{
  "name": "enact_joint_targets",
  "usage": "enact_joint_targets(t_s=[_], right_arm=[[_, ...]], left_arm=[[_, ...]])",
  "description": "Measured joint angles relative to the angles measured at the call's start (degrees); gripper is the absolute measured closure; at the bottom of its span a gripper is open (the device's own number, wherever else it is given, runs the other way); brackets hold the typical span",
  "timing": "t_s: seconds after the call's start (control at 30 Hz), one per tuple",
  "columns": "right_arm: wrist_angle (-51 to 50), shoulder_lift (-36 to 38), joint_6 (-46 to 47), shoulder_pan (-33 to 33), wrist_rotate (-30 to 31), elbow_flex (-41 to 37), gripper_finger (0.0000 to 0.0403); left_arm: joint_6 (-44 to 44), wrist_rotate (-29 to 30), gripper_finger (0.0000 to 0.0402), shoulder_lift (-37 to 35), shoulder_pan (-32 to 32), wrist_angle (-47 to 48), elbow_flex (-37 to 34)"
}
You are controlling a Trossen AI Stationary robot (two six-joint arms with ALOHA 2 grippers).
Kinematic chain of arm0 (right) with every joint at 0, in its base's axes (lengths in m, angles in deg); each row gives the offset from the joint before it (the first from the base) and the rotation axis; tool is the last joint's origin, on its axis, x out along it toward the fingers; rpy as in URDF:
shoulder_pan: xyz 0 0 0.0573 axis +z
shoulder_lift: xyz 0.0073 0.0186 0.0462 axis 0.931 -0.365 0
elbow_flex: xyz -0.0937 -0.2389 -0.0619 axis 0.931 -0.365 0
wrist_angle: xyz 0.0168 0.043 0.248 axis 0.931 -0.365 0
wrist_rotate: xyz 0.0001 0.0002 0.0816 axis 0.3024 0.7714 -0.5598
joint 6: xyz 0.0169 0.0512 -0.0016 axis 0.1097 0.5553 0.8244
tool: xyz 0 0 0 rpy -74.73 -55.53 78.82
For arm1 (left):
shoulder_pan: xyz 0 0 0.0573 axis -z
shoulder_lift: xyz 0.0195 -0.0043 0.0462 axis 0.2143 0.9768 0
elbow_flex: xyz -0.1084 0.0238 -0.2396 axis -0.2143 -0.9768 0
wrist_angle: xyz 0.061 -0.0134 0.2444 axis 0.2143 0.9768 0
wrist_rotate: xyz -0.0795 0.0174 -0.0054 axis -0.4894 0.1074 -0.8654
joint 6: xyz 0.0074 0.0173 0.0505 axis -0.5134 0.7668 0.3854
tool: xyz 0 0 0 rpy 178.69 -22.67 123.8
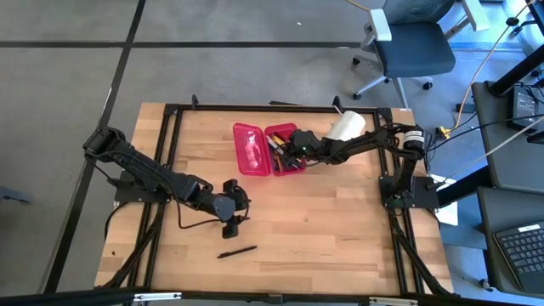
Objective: Pick & place school supplies into a supply box
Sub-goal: Put the yellow pen into the red supply box, then put the black pen into the red supply box
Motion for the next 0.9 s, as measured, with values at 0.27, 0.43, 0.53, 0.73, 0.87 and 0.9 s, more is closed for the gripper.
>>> enact_joint_targets(t_s=[0.27, 0.43, 0.53, 0.73, 0.87, 0.9], right_arm=[[0.01, 0.02, -0.85, 0.0, 0.0, 0.0, 0.0256], [1.3, 0.02, -3.1, 0.0, 0.0, 0.0, 0.0215], [2.17, 0.02, -4.39, 0.0, 0.0, 0.04, 0.0202], [1.23, 0.02, -6.28, 0.0, -1.43, 0.07, 0.0197], [0.15, 0.02, -6.4, 0.0, -1.46, 0.07, 0.0196], [0.06, 0.02, -6.4, 0.0, -1.49, 0.07, 0.0196]], left_arm=[[1.47, -0.14, 0.0217, 0.0, 1.19, -1.21, 0.0], [2.04, 2.54, 0.0217, 0.0, 2.83, -2.76, 0.0], [2.03, 5.75, 0.0217, 0.0, 4.03, -3.01, 0.01], [1.6, 5.19, 0.0215, 4.94, 6.3, -1.78, 4.64], [-1.73, 1.83, 0.0215, 11.61, 7.84, 6.67, 10.81], [-3.57, 1.44, 0.0215, 13.22, 8.24, 9.42, 12.25]])
